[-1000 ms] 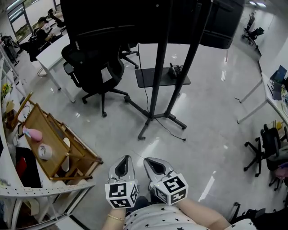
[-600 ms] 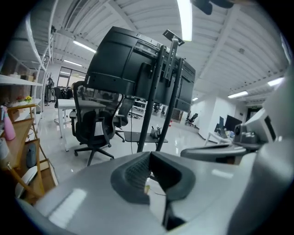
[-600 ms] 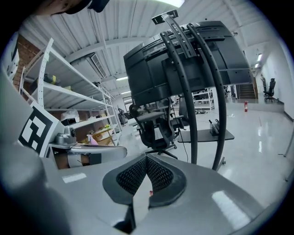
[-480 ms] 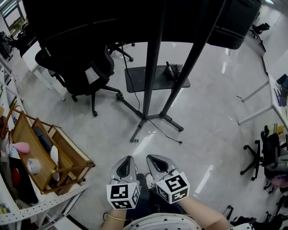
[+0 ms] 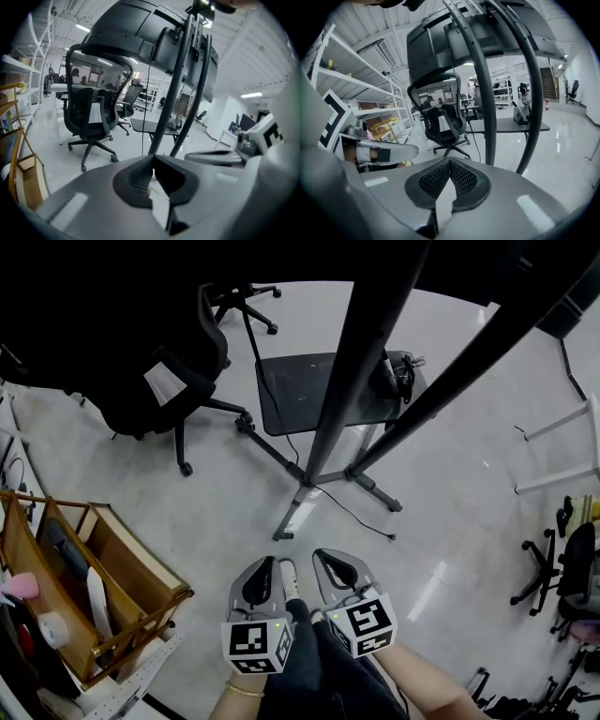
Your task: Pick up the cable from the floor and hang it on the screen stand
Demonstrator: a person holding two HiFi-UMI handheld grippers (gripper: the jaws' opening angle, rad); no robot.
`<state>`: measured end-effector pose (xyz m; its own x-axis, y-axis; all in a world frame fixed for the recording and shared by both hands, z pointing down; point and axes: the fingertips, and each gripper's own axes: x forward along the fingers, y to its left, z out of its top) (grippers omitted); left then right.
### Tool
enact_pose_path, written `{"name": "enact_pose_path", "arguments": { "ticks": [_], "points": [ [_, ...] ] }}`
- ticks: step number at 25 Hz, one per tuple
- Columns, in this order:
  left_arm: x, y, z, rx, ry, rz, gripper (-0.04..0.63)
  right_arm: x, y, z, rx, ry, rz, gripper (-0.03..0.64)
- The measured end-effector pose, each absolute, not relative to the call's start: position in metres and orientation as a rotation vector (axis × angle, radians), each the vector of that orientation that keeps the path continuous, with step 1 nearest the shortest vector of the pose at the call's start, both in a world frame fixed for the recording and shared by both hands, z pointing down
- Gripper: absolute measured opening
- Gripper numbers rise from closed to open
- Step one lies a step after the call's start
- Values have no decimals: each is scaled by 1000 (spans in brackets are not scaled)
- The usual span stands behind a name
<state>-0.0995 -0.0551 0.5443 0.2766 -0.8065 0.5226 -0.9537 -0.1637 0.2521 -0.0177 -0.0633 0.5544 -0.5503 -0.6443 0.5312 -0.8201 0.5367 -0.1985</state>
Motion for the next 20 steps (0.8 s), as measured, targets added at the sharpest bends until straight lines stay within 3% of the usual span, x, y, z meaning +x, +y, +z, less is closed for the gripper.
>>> {"name": "enact_pose_path", "arguments": {
  "ticks": [3, 4, 5, 14, 20],
  "points": [
    [-103, -95, 610, 2036, -1563, 376, 6, -21, -113, 620, 1221, -2367, 574, 15],
    [-103, -107, 635, 2046, -1557, 390, 7, -22, -128, 646, 1222, -2361, 565, 76],
    [-103, -117, 660, 2057, -1549, 409, 7, -23, -143, 674, 1232, -2351, 550, 95],
    [-117, -171, 848, 2041, -1517, 393, 8, -21, -235, 906, 1359, -2233, 326, 95],
    [-121, -179, 906, 2043, -1485, 379, 8, -19, -267, 982, 1409, -2160, 259, 98]
  ]
}}
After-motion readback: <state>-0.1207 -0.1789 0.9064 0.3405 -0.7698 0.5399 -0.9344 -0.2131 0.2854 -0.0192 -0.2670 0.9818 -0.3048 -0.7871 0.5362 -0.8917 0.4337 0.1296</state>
